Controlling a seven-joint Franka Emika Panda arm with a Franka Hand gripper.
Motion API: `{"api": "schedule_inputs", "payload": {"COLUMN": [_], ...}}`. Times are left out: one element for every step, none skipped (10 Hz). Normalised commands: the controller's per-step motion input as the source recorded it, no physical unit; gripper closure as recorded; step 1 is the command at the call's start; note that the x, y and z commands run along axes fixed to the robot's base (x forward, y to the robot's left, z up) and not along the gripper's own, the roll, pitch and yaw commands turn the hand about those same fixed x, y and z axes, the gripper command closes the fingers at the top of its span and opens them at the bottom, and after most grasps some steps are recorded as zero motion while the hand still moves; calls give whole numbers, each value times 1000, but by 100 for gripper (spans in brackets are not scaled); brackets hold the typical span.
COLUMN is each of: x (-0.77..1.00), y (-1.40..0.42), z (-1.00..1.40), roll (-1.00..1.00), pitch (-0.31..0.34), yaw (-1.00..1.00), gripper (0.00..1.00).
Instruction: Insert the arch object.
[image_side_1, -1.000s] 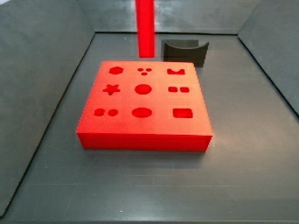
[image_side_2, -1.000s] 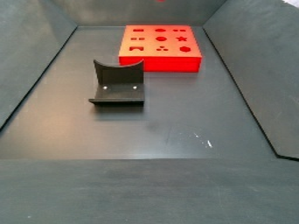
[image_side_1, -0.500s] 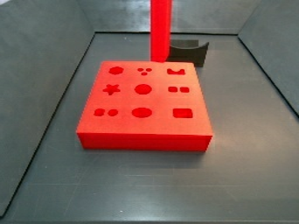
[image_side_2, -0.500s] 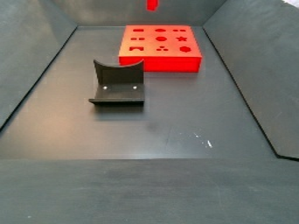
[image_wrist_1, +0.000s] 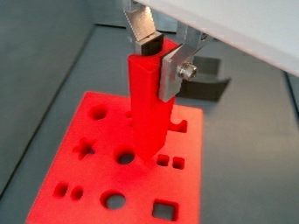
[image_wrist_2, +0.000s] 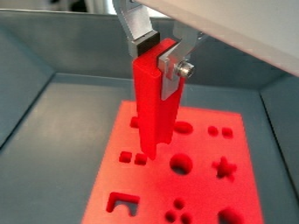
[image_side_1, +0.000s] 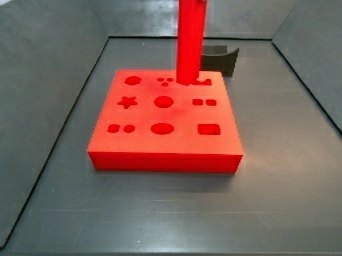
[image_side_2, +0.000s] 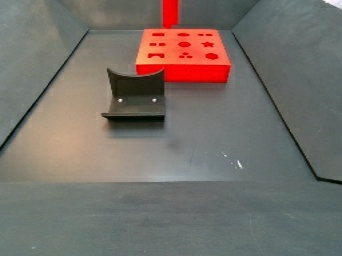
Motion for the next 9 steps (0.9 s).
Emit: {"api": "schedule_inputs", "payload": {"x": [160, 160, 163, 160, 114, 80, 80, 94, 126], "y": [146, 151, 154, 169, 220, 277, 277, 289, 289], "z": [-286, -266, -229, -146, 0, 0, 0, 0, 0], "roll": [114, 114, 110, 107, 100, 111, 110, 120, 129], "pitch": [10, 16, 16, 33, 110, 214, 216, 214, 196], "yaw": [-831, -823, -823, -800, -729, -620, -620, -606, -597], "gripper": [100, 100, 100, 100, 100, 100, 100, 100, 100]}}
